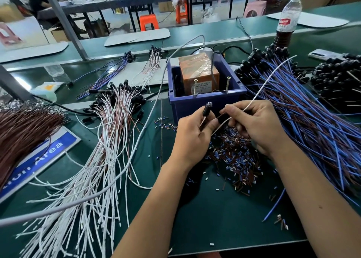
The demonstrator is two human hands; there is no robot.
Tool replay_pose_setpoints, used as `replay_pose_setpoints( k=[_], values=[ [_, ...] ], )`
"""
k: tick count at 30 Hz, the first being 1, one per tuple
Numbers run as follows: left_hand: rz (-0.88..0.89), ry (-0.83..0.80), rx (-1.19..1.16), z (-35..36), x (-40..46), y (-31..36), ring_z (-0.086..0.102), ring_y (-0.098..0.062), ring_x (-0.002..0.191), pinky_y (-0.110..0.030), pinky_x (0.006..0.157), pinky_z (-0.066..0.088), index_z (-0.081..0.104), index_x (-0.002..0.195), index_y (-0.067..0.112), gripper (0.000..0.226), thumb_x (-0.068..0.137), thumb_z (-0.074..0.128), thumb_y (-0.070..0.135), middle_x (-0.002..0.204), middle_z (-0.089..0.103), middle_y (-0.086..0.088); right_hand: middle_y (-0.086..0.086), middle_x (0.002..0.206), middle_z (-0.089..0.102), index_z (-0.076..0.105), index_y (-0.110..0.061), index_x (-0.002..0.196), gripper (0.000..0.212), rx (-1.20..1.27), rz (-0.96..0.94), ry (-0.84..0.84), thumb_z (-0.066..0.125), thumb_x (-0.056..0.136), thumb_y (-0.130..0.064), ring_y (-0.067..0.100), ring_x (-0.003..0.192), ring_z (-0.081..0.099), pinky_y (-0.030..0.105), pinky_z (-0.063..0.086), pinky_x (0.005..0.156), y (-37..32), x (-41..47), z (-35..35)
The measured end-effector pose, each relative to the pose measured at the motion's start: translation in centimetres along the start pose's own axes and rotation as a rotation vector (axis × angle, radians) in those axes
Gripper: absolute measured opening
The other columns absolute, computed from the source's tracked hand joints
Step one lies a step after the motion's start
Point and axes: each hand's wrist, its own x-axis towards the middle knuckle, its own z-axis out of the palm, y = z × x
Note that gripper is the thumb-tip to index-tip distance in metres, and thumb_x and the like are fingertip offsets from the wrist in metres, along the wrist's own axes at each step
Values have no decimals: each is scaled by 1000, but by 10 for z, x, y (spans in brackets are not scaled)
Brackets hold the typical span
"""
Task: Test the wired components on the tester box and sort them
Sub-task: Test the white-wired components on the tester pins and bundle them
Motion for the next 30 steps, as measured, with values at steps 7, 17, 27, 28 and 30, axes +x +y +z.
replay_pose_setpoints(
  k=[7, 17, 27, 28, 30],
  values=[
    [-31, -48, -51, 2, -2, 3, 55, -20, 59, -36, 56, 43, 57, 88, 13, 14, 101, 60, 9, 77, 75, 4, 6, 57, 61, 82, -14, 84, 18, 24, -14, 110, 72, 98, -18, 8, 41, 43, 17, 30, 36, 0, -2, 6],
    [-114, -27, -150, 0, -4, 4, 64, -33, 71, -43, 64, 47, 57, 88, 17, 14, 101, 55, 11, 81, 77, 6, -1, 55, 55, 78, -14, 87, 40, 158, 1, 291, 62, 99, -49, 9, 39, 36, 18, 25, 36, -4, 2, -7],
    [-124, 35, -582, -8, 1, 17, 35, -2, 46, -17, 47, 32, 53, 90, 12, 13, 103, 51, 10, 103, 78, -6, 2, 48, 41, 67, -13, 70, 52, 290, 57, -112, 49, 106, -46, 15, 38, 28, 25, 18, 40, -8, -1, -6],
    [-124, 8, -636, -9, 1, 18, 39, -1, 45, -15, 46, 34, 52, 93, 9, 11, 104, 50, 8, 98, 78, -3, 4, 45, 41, 69, -11, 71, 53, 215, 62, -245, 52, 105, -47, 15, 36, 28, 26, 17, 39, -8, -4, 1],
    [-142, -31, -734, -9, 1, 20, 66, -7, 62, -18, 58, 51, 54, 96, 7, 9, 105, 51, 6, 100, 78, -6, 5, 42, 43, 72, -9, 70, 54, 42, 58, -406, 54, 105, -46, 16, 34, 29, 26, 17, 37, -7, -11, 12]
  ],
)
